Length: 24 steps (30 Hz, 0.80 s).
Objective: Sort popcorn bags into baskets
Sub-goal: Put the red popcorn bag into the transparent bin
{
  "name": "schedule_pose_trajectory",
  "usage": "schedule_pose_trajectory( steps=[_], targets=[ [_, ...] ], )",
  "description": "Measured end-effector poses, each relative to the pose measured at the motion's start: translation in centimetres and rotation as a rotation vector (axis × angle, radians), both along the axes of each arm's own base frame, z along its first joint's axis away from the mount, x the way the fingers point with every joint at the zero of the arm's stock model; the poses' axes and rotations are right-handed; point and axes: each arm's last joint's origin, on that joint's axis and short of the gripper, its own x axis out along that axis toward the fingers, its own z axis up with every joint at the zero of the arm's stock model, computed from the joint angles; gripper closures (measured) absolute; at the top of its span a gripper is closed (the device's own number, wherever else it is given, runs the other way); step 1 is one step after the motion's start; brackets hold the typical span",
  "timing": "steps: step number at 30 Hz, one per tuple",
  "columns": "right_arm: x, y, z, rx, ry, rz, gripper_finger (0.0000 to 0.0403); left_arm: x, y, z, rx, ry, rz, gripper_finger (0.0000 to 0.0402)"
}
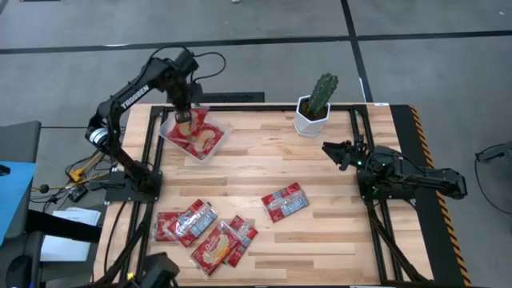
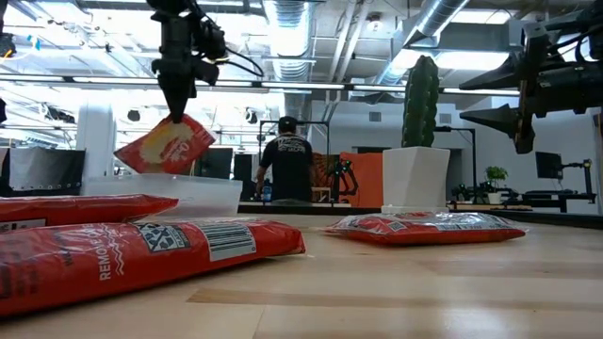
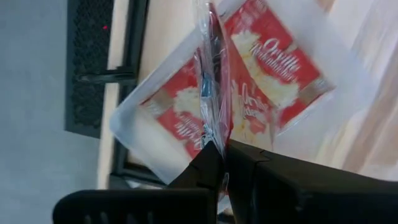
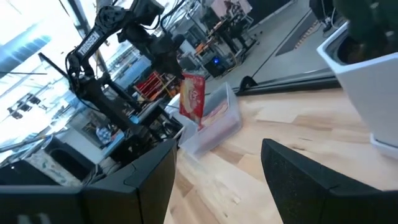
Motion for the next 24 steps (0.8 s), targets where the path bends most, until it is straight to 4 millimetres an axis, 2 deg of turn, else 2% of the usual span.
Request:
schedule_pose_trajectory(
  steps=[6, 14, 20, 24],
  targets=[
    [0.0, -0.1, 0.0, 0.0, -0.003, -0.025, 0.0143, -0.1, 1.4, -1.3, -0.028, 0.033, -0.035, 0.0401],
    [0.0, -0.1, 0.0, 0.004, -0.005, -0.029, 0.0143, 0.8, 2.9, -4.7, -0.151, 0.158, -0.029, 0.0401],
    [0.0, -0.1, 0.0, 0.004, -0.005, -0.029, 0.0143, 1.4, 3.8, -6.4, -0.111, 0.304, -0.104, 0.0401],
    [0.0, -0.1, 0.0, 0.004, -0.005, -0.029, 0.0143, 1.3, 4.2, -6.8, -0.118, 0.32, -0.153, 0.0401]
  ],
)
